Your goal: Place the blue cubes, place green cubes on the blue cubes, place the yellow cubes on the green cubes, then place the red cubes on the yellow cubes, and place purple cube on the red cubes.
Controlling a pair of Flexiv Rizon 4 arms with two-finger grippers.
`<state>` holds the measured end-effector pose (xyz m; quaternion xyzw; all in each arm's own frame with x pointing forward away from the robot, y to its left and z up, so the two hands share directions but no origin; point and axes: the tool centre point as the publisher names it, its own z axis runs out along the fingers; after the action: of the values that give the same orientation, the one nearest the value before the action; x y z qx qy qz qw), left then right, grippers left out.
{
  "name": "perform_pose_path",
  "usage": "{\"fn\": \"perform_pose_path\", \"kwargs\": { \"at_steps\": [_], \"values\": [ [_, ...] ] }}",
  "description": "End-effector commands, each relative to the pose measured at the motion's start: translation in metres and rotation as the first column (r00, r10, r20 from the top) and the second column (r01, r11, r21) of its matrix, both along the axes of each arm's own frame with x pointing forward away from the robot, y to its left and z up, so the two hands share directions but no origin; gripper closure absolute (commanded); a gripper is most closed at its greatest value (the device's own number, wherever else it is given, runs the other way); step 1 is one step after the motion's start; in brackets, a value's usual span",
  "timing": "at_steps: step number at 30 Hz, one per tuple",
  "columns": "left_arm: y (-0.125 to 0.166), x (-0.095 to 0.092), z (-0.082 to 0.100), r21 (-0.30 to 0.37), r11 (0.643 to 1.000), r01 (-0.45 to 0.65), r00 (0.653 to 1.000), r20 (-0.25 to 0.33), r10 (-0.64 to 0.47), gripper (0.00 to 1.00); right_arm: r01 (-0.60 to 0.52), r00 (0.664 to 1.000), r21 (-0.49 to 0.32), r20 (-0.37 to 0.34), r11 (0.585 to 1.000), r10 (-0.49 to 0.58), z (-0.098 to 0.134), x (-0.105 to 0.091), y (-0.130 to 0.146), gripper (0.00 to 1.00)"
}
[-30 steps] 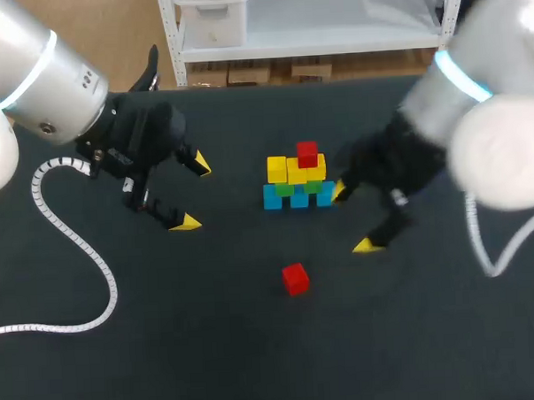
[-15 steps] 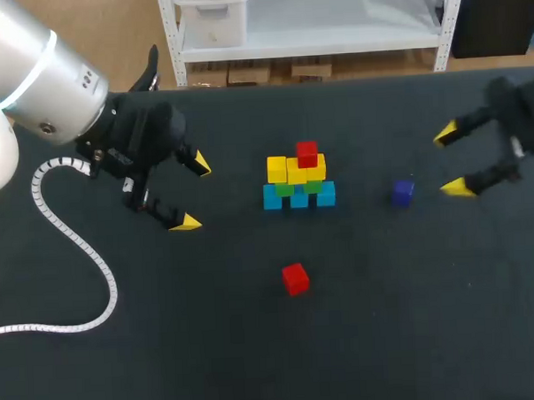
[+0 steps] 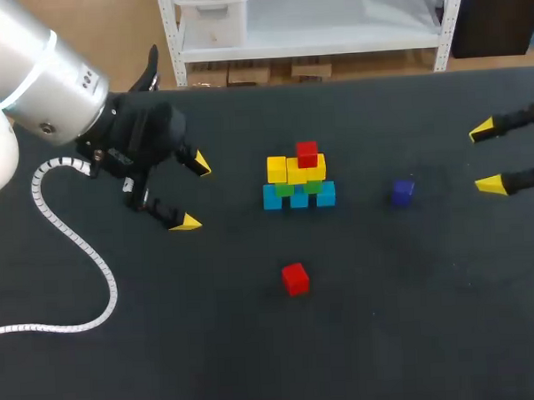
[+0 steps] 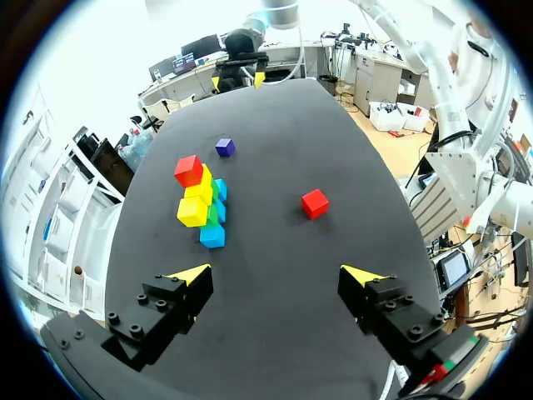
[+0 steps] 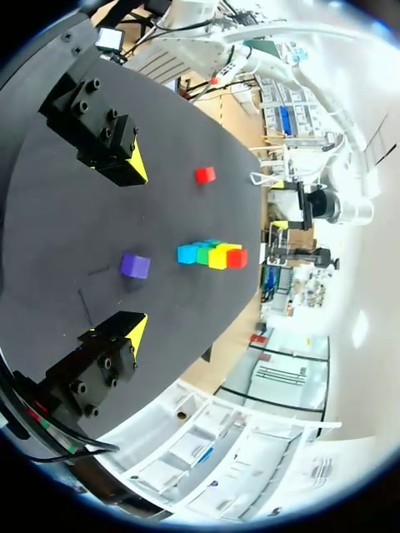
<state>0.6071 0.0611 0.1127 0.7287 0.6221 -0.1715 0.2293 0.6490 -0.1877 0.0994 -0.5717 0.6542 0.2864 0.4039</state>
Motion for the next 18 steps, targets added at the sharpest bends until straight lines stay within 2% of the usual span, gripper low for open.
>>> {"fn": "perform_pose_path", "kwargs": {
  "at_steps": [1, 10, 15, 18],
  "values": [
    [0.0, 0.001, 0.0, 0.0, 1.0, 0.002, 1.0, 0.0, -0.002, 0.0, -0.042, 0.999, 0.077, 0.008, 0.996, 0.042, -0.003, 0.008, -0.004, 0.0],
    [0.0, 0.001, 0.0, 0.0, 1.0, 0.002, 1.0, 0.0, -0.002, 0.0, -0.069, 0.998, 0.065, 0.0, 0.995, 0.069, -0.003, 0.008, -0.005, 0.0],
    [-0.027, -0.016, -0.011, 0.004, 1.0, 0.018, 1.0, -0.011, -0.018, 0.0, -0.069, 0.998, 0.065, 0.0, 0.995, 0.069, -0.003, 0.008, -0.005, 0.0],
    [-0.043, -0.029, -0.021, -0.011, 0.999, -0.036, 0.999, -0.028, 0.035, 0.0, -0.069, 0.998, 0.065, 0.0, 0.995, 0.069, -0.003, 0.008, -0.005, 0.0]
  ]
}}
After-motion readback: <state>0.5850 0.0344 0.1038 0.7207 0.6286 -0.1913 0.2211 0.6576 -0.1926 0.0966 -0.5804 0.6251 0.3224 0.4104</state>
